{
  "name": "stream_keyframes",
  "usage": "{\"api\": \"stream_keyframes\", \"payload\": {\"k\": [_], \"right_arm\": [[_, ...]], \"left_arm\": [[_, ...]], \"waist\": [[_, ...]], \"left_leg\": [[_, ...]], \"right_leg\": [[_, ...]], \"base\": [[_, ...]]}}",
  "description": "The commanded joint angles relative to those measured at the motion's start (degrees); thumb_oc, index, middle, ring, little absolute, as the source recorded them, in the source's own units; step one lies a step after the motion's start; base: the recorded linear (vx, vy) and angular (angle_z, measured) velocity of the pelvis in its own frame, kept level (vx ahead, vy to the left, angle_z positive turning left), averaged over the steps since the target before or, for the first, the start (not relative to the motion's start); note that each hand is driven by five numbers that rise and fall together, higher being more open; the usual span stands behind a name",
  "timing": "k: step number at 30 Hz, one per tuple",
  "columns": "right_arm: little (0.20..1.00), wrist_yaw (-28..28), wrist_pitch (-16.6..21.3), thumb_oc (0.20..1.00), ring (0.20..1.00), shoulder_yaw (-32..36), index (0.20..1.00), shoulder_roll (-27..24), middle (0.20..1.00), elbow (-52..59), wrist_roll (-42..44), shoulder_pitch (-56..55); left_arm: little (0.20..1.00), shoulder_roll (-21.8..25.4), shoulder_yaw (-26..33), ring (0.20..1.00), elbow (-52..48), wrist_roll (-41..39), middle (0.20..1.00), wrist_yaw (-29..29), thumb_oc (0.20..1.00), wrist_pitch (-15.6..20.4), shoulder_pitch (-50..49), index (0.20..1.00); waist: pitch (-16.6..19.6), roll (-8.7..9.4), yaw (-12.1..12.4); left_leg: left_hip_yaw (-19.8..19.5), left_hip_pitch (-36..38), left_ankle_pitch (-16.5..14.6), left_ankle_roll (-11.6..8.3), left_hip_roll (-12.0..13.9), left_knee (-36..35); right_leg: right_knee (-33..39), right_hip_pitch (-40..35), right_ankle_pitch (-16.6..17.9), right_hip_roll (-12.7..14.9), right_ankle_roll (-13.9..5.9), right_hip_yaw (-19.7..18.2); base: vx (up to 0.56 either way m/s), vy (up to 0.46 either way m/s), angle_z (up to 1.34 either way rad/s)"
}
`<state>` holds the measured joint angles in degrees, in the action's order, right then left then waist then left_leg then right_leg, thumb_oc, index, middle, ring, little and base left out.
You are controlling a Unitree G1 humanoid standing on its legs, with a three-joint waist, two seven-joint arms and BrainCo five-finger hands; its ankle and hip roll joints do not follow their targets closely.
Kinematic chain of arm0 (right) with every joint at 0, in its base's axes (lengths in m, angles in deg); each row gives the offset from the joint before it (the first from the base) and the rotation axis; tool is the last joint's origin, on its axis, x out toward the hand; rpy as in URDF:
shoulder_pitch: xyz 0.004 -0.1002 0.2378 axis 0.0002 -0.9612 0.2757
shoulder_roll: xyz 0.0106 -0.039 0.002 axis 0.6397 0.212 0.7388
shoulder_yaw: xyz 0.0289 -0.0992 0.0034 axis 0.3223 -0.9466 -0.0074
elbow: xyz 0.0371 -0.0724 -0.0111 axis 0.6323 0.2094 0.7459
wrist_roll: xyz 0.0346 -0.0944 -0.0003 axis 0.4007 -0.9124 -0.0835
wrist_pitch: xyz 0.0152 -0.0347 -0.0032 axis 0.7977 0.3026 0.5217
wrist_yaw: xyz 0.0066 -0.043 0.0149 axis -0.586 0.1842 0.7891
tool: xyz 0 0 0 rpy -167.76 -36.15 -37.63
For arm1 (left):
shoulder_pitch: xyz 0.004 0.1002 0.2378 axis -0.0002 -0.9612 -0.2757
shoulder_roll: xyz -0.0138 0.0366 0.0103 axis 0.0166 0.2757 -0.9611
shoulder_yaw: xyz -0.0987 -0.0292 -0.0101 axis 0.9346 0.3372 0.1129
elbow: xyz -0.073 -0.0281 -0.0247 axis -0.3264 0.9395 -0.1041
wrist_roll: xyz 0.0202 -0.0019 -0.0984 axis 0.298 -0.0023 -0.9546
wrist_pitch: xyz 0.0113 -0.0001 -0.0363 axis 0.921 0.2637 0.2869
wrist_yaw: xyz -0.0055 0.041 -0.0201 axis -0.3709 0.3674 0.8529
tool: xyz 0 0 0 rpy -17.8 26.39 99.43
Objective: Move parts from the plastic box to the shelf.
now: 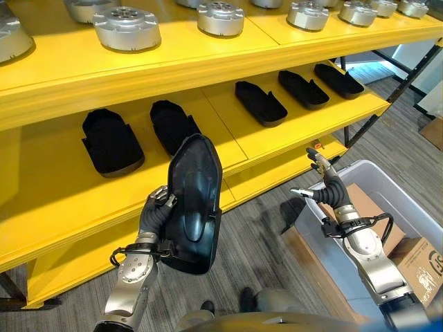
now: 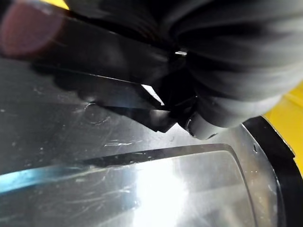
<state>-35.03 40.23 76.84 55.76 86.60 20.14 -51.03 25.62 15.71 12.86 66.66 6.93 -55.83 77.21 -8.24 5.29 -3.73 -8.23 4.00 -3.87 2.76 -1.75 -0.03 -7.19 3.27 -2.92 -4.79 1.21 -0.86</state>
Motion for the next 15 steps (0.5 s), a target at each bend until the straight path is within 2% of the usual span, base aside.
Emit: {"api": "stream_keyframes", "payload": {"k": [1, 3, 7, 8, 9, 10, 11, 12, 13, 14, 15], "right_arm": [[1.000, 0.34, 3.96, 1.000, 1.000, -0.52, 1.000, -0.94, 1.000, 2.60, 1.96, 3.08], [1.000, -0.04, 4.15, 1.000, 1.000, -0.15, 1.000, -1.09, 1.000, 2.83, 2.60, 2.49], [1.000, -0.77, 4.21, 1.000, 1.000, -0.20, 1.000, -1.23, 1.000, 2.94, 3.39, 1.92], [1.000, -0.88, 4.27, 1.000, 1.000, -0.10, 1.000, -1.40, 1.000, 3.01, 3.42, 1.70], [1.000, -0.87, 4.41, 1.000, 1.000, 0.20, 1.000, -1.86, 1.000, 3.19, 3.66, 1.57], [1.000, -0.66, 4.58, 1.000, 1.000, 0.50, 1.000, -2.20, 1.000, 3.27, 3.75, 1.58], [1.000, -0.67, 4.59, 1.000, 1.000, 0.53, 1.000, -2.21, 1.000, 3.27, 3.75, 1.60], [1.000, -0.29, 4.82, 1.000, 1.000, 1.01, 1.000, -2.91, 1.000, 3.20, 3.74, 1.52], [1.000, -0.14, 4.88, 1.000, 1.000, 1.24, 1.000, -3.14, 1.000, 3.07, 3.77, 1.66], [1.000, 0.28, 4.63, 1.000, 1.000, 1.29, 1.000, -3.52, 1.000, 2.67, 3.87, 2.22], [1.000, 0.28, 4.59, 1.000, 1.000, 1.16, 1.000, -3.54, 1.000, 2.71, 3.90, 2.43]], "left_arm": [[0.200, 0.73, 0.34, 0.200, -6.41, 0.01, 0.200, -0.97, 0.200, 4.08, 1.76, 0.200], [0.200, 0.67, 0.44, 0.200, -6.91, -0.87, 0.200, -1.18, 0.200, 4.13, 0.93, 0.200], [0.200, 0.41, 0.24, 0.200, -7.50, -1.51, 0.200, -1.94, 0.200, 3.91, -0.05, 0.200], [0.200, 0.27, 0.27, 0.200, -7.57, -1.81, 0.200, -2.20, 0.200, 3.92, -0.28, 0.200], [0.200, -0.02, 0.07, 0.200, -7.67, -2.40, 0.200, -2.65, 0.200, 3.87, -0.43, 0.200], [0.200, -0.10, -0.19, 0.200, -7.64, -2.88, 0.200, -3.00, 0.200, 3.96, -0.32, 0.200], [0.200, -0.11, -0.20, 0.200, -7.63, -2.89, 0.200, -3.01, 0.200, 3.96, -0.29, 0.200], [0.200, -0.15, -0.74, 0.200, -7.37, -3.45, 0.200, -3.33, 0.200, 4.09, -0.02, 0.200], [0.200, -0.20, -0.96, 0.200, -7.17, -3.79, 0.200, -3.48, 0.200, 4.09, 0.26, 0.200], [0.200, -0.19, -0.86, 0.200, -7.21, -4.18, 0.200, -3.69, 0.200, 3.85, 0.48, 0.200], [0.200, -0.30, -0.57, 0.200, -7.39, -4.29, 0.200, -3.51, 0.200, 4.02, 0.10, 0.200]], "waist": [[2.57, 0.73, 0.14], [3.24, 0.75, 0.58], [3.77, 0.64, 0.95], [3.88, 0.58, 1.14], [3.37, 0.57, 1.39], [2.72, 0.46, 1.52], [2.69, 0.42, 1.44], [0.98, 0.11, 1.71], [0.21, 0.02, 1.66], [-0.88, 0.00, 1.67], [-0.95, 0.09, 1.90]], "left_leg": [[2.54, -0.70, 4.76, 0.15, -3.44, -4.58], [3.10, -0.74, 4.63, 0.22, -3.16, -4.64], [3.54, -0.66, 3.79, 0.21, -3.02, -3.09], [3.46, -1.10, 3.10, 0.25, -3.11, -1.55], [3.65, -3.27, 1.44, -0.33, -3.72, 4.08], [3.73, -4.35, 0.99, -0.89, -4.18, 6.72], [3.65, -4.60, 0.76, -0.90, -4.18, 7.20], [3.34, -6.47, -0.56, -2.18, -5.08, 12.33], [3.63, -8.20, -1.07, -2.84, -4.70, 16.04], [4.68, -9.80, -1.07, -3.57, -1.44, 18.67], [4.36, -8.93, -1.62, -3.30, 0.38, 17.60]], "right_leg": [[0.04, 1.96, 4.55, 2.50, -5.42, -1.59], [1.31, 0.87, 4.37, 3.17, -5.41, -0.09], [3.35, -0.98, 4.49, 3.49, -5.02, 0.60], [3.87, -1.48, 4.57, 3.69, -4.95, 0.68], [4.31, -2.25, 4.43, 4.17, -4.62, 1.46], [4.13, -2.40, 4.28, 4.27, -4.25, 1.77], [4.10, -2.38, 4.26, 4.26, -4.25, 1.87], [3.43, -2.81, 3.76, 4.38, -3.47, 2.23], [3.12, -2.82, 3.64, 4.58, -3.14, 2.84], [2.44, -2.93, 3.55, 5.37, -3.06, 3.34], [1.96, -2.91, 3.44, 5.72, -3.25, 2.97]], "base": [[-0.02, -0.066, 0.20], [0.02, -0.103, 0.13], [0.03, -0.093, 0.07], [0.01, -0.126, 0.04], [-0.01, -0.110, 0.04], [-0.02, -0.074, 0.14], [-0.02, -0.047, 0.32], [-0.04, -0.037, 0.46], [-0.10, -0.020, 0.74], [-0.08, 0.028, 0.74], [-0.05, 0.092, 0.51]]}}
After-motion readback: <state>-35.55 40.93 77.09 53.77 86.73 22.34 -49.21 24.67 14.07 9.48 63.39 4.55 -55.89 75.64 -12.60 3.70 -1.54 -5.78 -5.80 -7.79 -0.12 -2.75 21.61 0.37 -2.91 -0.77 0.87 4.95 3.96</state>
